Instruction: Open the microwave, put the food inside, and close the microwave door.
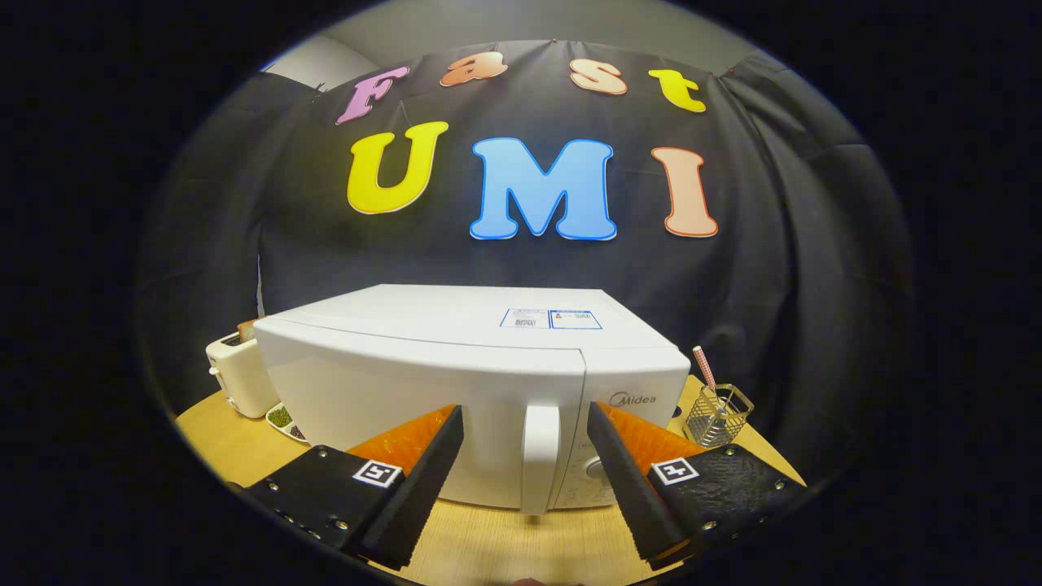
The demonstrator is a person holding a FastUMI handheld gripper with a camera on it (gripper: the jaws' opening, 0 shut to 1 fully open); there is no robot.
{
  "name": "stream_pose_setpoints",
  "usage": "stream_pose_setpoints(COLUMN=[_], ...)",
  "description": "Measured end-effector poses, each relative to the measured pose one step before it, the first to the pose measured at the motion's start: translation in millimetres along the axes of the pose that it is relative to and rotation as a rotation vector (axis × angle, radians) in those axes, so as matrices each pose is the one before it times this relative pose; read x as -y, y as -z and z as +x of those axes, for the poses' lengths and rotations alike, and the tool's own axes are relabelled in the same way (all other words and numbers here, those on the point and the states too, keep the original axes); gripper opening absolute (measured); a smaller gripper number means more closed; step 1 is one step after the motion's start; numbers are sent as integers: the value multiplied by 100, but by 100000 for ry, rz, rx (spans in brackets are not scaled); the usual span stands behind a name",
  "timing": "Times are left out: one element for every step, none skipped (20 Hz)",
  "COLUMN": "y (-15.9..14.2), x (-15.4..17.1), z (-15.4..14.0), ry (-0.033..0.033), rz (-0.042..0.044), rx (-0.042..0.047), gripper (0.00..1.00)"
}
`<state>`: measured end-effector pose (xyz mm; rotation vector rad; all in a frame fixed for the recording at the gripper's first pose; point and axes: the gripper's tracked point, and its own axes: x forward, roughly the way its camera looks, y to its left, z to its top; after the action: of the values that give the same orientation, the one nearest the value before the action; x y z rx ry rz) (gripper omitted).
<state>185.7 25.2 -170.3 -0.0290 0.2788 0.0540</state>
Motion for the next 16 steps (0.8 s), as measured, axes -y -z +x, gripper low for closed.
stream_pose_setpoints(y=[624, 724, 686, 852, 627, 418, 300, 109, -111, 58, 203, 166, -88, 104, 116, 94], x=[78, -24, 13, 108, -2, -88, 27, 259, 104, -12, 306, 296, -111, -269, -70, 152], z=[246, 430, 262, 336, 196, 350, 283, 15, 47, 13, -146, 177, 301, -223, 323, -97], ry=[225, -288, 148, -16, -13, -126, 228, 1470, 162, 253, 1326, 735, -911, -1899, 1657, 1473], rz=[196, 502, 482, 785, 1166, 1077, 696, 189, 437, -108, -491, 208, 1883, 2270, 890, -1095], rx=[-1558, -1671, -1951, -1946, -1660, -1649, -1140, -452, 325, -248, -436, -400, -452, -991, -312, 241], gripper=[96, 96, 96, 96, 96, 96, 96, 87, 79, 73, 73, 58, 52, 37, 37, 28])
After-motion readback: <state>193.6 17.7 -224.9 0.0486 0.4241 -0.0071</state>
